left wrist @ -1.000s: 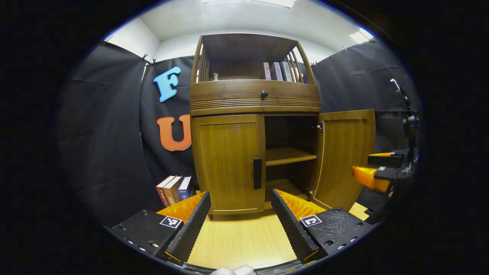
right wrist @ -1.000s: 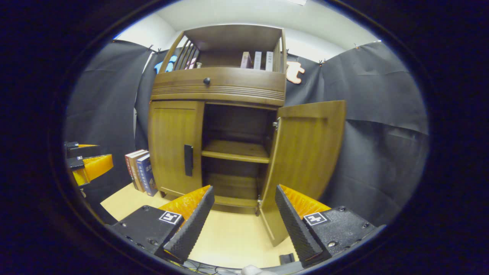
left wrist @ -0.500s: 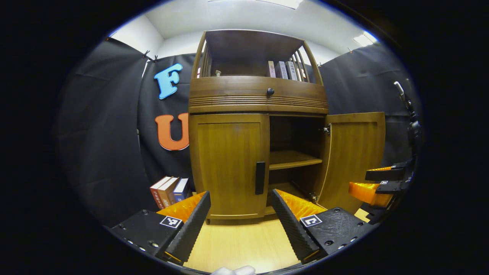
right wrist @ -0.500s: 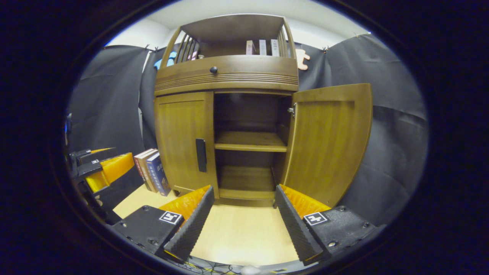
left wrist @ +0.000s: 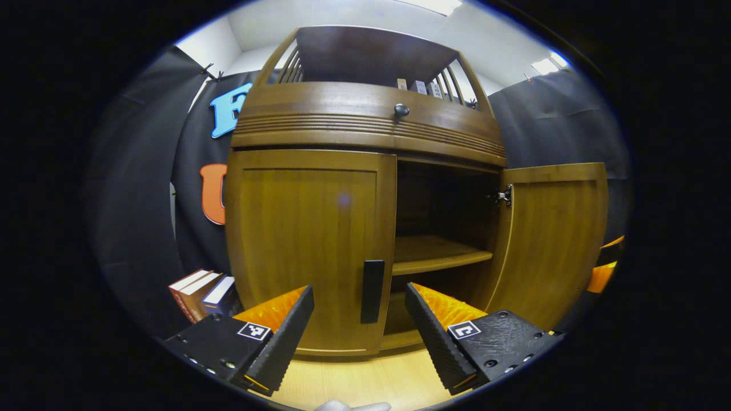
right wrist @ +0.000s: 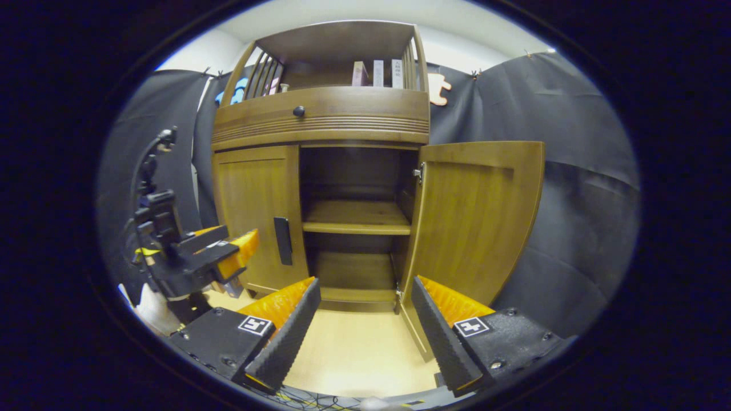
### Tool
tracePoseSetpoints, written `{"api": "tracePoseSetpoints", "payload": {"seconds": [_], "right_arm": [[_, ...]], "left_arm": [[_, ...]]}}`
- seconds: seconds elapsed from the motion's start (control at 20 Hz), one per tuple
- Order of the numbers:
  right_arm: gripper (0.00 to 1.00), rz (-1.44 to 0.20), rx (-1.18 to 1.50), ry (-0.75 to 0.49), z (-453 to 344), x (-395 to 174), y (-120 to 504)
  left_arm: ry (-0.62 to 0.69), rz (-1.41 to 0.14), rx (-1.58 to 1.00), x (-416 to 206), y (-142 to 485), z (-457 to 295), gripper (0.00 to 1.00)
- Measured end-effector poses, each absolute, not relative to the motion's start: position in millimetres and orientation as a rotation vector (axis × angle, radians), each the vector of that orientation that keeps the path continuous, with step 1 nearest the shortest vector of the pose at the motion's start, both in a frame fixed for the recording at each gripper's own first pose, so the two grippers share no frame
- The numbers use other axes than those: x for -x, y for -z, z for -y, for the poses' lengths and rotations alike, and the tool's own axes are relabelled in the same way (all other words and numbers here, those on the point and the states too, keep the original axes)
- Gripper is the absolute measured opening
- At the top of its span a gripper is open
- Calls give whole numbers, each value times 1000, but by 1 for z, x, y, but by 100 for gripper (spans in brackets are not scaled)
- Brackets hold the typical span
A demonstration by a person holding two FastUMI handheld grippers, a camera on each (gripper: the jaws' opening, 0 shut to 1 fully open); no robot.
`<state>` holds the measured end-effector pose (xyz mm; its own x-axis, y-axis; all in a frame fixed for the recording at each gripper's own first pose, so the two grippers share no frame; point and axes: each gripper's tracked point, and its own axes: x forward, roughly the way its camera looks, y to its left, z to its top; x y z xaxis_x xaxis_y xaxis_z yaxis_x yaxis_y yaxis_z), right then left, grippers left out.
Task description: Open the right door of the double-door shoe cabinet with the right hand, and open the left door with the left hand.
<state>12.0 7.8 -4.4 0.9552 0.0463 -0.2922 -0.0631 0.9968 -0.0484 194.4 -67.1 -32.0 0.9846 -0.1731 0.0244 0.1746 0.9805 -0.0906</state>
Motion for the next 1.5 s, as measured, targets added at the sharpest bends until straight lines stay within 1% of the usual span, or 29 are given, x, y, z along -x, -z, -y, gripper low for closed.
{"api": "tracePoseSetpoints", "payload": {"seconds": [0.2,0.3,0.55,0.6,0.65,0.7,0.8,0.85,1.0,1.05,1.1,1.15,1.2,1.25,1.3,1.35,1.4,1.45,1.5], "right_arm": [[100,-330,78,-29,-2,-9,12],[100,-349,84,-20,1,-6,20],[100,-374,91,18,12,2,25],[100,-378,88,21,13,2,26],[100,-380,86,26,13,2,28],[100,-382,86,29,12,3,28],[100,-384,90,33,13,6,27],[100,-383,91,37,13,8,26],[100,-382,80,47,15,10,24],[100,-383,78,51,15,11,24],[100,-382,76,53,14,11,24],[100,-383,76,54,15,14,25],[100,-383,74,53,15,15,24],[100,-382,71,52,14,16,25],[100,-380,66,49,12,17,26],[100,-380,64,45,10,19,26],[100,-380,63,44,9,20,26],[100,-379,63,43,9,22,26],[100,-378,63,43,8,23,24]], "left_arm": [[159,15,72,-248,46,75,97],[170,-1,89,-264,55,81,97],[185,-14,108,-290,67,96,96],[190,-19,113,-293,69,100,100],[193,-20,116,-295,70,103,99],[193,-24,116,-296,71,106,68],[193,-35,115,-301,76,109,77],[186,-39,112,-302,77,107,74],[156,-54,113,-307,83,102,50],[163,-52,126,-307,81,102,48],[165,-51,130,-307,82,102,43],[171,-52,131,-307,83,102,51],[164,-46,118,-307,82,102,35],[157,-46,96,-304,83,102,35],[151,-45,85,-305,82,101,39],[150,-51,83,-307,83,102,22],[156,-58,85,-303,82,101,25],[165,-65,96,-301,83,101,34],[176,-74,102,-296,84,100,25]]}}
